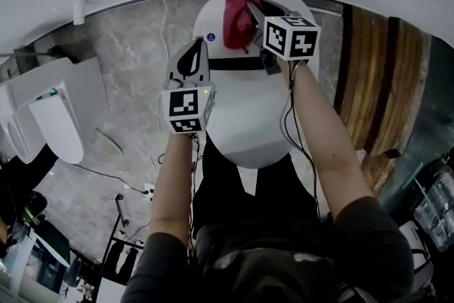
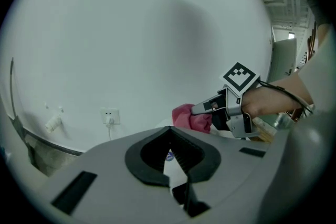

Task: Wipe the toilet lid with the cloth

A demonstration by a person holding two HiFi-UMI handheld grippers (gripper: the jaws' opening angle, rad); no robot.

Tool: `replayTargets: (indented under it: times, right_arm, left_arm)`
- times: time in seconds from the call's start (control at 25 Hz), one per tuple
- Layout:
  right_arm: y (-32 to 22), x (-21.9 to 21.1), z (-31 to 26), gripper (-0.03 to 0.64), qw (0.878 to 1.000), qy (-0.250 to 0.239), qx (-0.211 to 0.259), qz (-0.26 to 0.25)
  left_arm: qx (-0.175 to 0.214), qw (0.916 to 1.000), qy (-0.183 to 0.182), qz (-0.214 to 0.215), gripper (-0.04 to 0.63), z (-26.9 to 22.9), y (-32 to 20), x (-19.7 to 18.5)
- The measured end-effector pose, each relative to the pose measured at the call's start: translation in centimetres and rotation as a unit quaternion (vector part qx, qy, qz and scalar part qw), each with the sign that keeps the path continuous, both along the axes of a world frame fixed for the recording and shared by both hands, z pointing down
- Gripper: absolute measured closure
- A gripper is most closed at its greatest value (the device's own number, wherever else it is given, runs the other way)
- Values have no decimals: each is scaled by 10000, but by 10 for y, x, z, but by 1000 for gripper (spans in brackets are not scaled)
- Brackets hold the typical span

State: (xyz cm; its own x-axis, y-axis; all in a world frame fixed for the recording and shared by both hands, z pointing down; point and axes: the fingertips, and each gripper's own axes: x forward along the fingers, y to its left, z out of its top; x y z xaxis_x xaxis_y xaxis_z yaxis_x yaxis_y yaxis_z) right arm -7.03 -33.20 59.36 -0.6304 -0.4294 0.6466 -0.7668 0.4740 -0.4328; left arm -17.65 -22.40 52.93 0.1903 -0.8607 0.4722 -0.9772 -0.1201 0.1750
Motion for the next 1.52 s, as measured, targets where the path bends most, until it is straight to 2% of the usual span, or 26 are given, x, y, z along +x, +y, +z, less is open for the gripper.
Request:
replayTargets:
  times: [0.24, 0.6, 0.72, 0.88, 1.0, 1.16, 1.28, 1.52]
  right_arm:
    - [-19, 76, 5, 549, 9982, -72, -30, 601]
    - [-4, 186, 11, 549, 9926, 145, -93, 1205]
    - [11, 211, 15, 549, 9908, 245, -134, 1321]
    - [27, 226, 26, 549, 9876, 228, -297, 1523]
    - [28, 217, 14, 549, 9884, 92, -180, 1503]
    - [36, 177, -19, 549, 9910, -239, 36, 1316]
    - [52, 128, -41, 549, 9933, -384, 160, 1079]
    - [100, 9, -59, 549, 9960, -759, 10, 463]
  left_arm:
    - [43, 9996, -20, 268, 588, 3, -19, 49]
    - [-13, 9980, -13, 638, 588, 3, -20, 119]
    - [-4, 9978, 58, 667, 588, -1, -12, 134]
    - [-11, 9981, 75, 616, 588, -3, -3, 132]
    - [15, 9986, 93, 520, 588, -4, 5, 118]
    - [112, 9993, 86, 338, 588, -12, 16, 87]
    - [110, 9997, 96, 205, 588, -17, 26, 56]
    - [41, 9998, 186, 86, 588, -17, 41, -5]
